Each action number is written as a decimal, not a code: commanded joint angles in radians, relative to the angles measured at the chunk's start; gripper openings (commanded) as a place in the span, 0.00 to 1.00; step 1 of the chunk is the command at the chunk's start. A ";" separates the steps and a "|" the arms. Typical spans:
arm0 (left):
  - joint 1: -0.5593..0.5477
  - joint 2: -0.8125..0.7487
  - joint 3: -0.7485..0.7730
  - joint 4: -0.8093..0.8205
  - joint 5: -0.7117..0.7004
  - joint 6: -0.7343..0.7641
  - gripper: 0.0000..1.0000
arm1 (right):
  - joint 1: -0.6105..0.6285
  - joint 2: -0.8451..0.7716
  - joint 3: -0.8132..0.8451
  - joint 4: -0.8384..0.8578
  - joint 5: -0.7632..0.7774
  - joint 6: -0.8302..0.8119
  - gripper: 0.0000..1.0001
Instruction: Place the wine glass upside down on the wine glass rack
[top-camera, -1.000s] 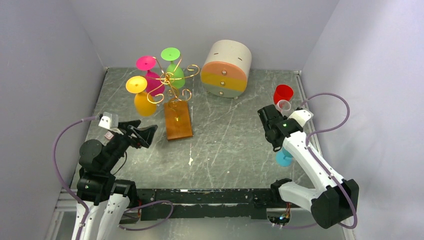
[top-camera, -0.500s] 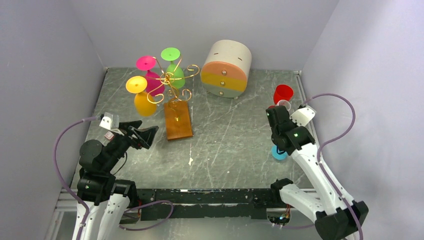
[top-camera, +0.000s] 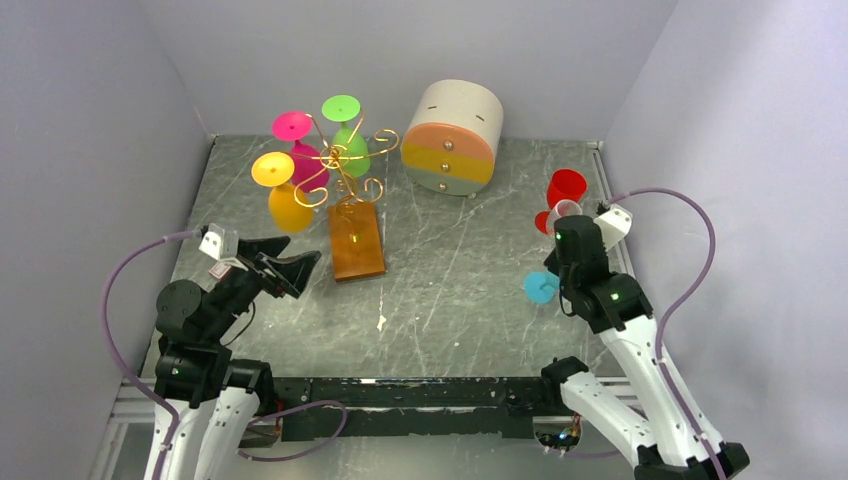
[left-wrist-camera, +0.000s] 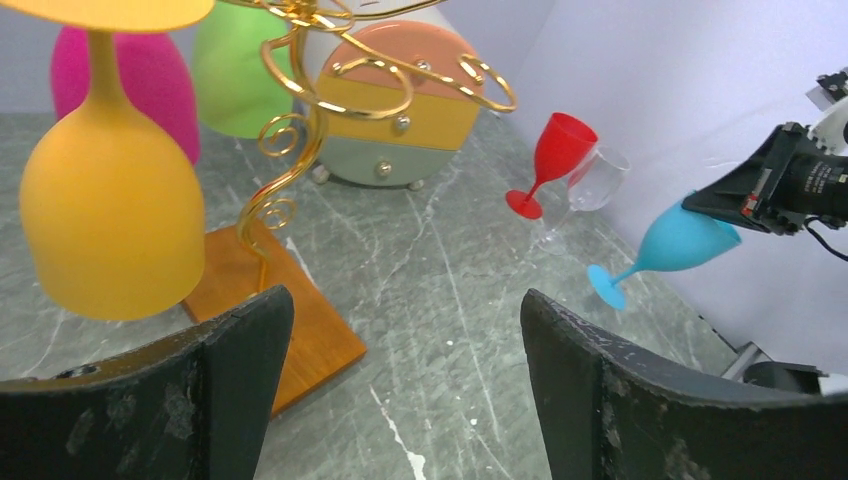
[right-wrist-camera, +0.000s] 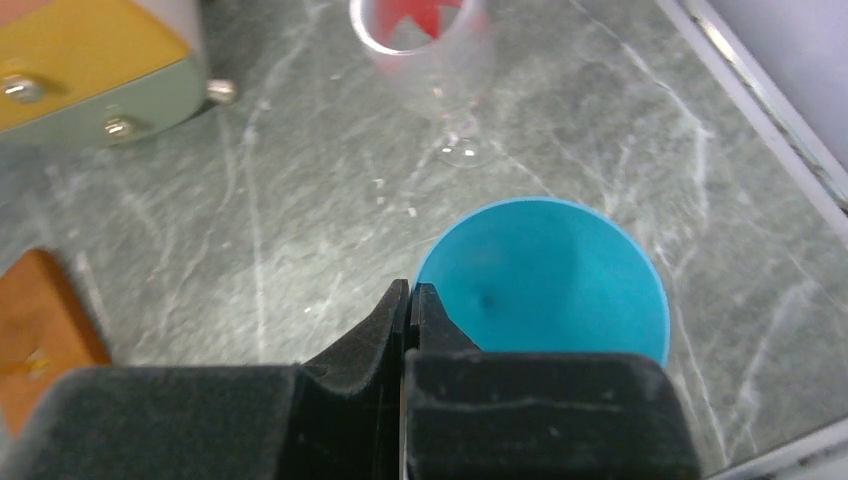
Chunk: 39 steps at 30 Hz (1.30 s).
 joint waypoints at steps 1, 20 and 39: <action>0.010 0.031 0.007 0.111 0.111 -0.047 0.87 | -0.006 -0.080 0.036 0.100 -0.150 -0.117 0.00; 0.010 0.068 -0.034 0.502 0.746 0.422 0.78 | -0.006 -0.214 -0.040 0.478 -1.087 -0.307 0.00; 0.007 0.178 0.023 0.286 0.963 0.874 0.72 | -0.004 -0.081 -0.143 1.114 -1.501 0.081 0.00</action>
